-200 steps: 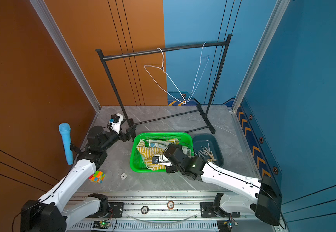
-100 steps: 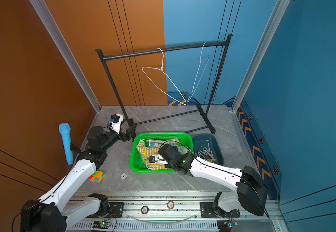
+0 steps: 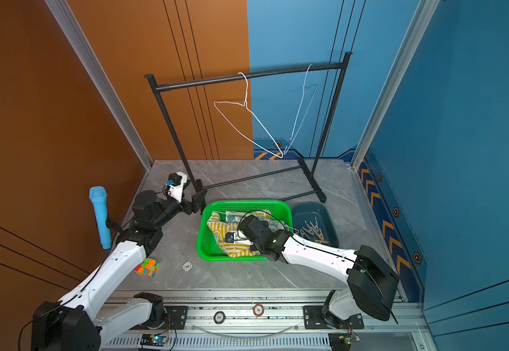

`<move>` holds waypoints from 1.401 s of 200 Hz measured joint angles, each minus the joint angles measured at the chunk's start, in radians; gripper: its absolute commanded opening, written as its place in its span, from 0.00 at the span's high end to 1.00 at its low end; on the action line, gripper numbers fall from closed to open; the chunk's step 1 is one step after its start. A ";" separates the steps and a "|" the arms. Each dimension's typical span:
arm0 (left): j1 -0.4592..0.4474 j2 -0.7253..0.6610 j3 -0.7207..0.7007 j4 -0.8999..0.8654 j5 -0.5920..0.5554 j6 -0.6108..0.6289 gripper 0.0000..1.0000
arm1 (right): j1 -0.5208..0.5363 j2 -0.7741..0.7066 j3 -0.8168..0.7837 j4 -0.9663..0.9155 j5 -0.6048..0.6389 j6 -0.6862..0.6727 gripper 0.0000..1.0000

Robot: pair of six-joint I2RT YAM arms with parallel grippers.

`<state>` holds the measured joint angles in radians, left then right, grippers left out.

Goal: Remove the clothespins securing towels to the hanger
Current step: Pick up the hanger from the basket, then remove the towel from the hanger.

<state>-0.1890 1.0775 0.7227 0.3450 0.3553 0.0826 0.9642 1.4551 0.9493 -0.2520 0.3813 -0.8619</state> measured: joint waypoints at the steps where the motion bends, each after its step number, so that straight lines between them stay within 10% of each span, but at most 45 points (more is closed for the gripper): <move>1: 0.000 0.000 0.000 0.000 0.000 0.000 0.20 | -0.001 0.000 0.000 0.000 0.000 0.003 0.78; 51: 0.000 0.000 0.000 0.000 0.000 0.000 0.20 | -0.003 -0.049 0.017 -0.041 -0.007 0.049 1.00; 188: -0.012 0.083 0.023 -0.020 0.122 -0.039 0.34 | -0.180 -0.288 0.306 -0.394 -0.205 0.561 1.00; 280: -0.237 0.257 0.214 -0.302 0.154 -0.041 0.40 | -0.219 -0.304 0.311 -0.431 -0.309 0.657 1.00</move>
<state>-0.4263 1.3350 0.9367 0.0429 0.5098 0.0414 0.7456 1.1507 1.2602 -0.6827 0.0723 -0.2047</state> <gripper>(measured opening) 0.600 0.059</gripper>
